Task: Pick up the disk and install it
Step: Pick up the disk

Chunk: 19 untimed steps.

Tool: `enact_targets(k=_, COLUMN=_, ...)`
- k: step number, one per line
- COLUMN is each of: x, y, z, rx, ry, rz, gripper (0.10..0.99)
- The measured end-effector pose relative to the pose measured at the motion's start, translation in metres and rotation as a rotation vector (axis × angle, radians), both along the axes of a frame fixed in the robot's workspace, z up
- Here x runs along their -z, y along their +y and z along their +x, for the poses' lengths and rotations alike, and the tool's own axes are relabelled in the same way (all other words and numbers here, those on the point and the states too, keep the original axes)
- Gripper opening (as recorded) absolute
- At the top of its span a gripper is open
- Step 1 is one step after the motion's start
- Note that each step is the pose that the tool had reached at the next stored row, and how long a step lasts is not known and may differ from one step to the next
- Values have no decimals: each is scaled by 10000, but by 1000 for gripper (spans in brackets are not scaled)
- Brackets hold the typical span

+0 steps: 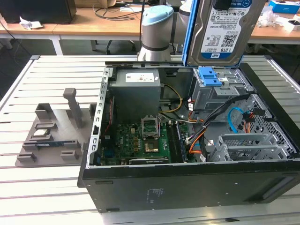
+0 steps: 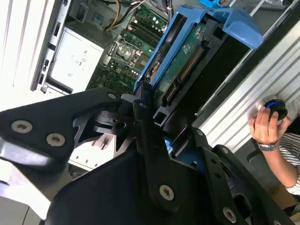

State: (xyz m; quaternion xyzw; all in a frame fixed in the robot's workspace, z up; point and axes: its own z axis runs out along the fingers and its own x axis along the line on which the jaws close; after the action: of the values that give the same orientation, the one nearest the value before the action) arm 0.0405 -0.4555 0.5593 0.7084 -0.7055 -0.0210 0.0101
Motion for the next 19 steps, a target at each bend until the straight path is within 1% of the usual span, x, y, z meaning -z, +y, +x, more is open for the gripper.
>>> enact_targets(k=1, x=0, y=-14, z=0, rx=1, ry=0, rz=0, gripper=365)
enact_targets(k=2, x=1, y=-64, z=0, rx=0, ry=0, rz=0, gripper=365)
enact_targets(k=3, x=1, y=-101, z=0, rx=0, ry=0, rz=0, gripper=365)
enact_targets(k=7, x=3, y=-167, z=0, rx=1, ry=0, rz=0, gripper=365)
enact_targets(k=10, x=4, y=-233, z=0, rx=1, ry=0, rz=1, gripper=365)
enact_targets(k=16, x=6, y=-305, z=0, rx=1, ry=0, rz=0, gripper=365)
enact_targets(k=18, x=7, y=-339, z=0, rx=0, ry=0, rz=0, gripper=365)
enact_targets(k=19, x=8, y=-366, z=0, rx=0, ry=0, rz=0, gripper=365)
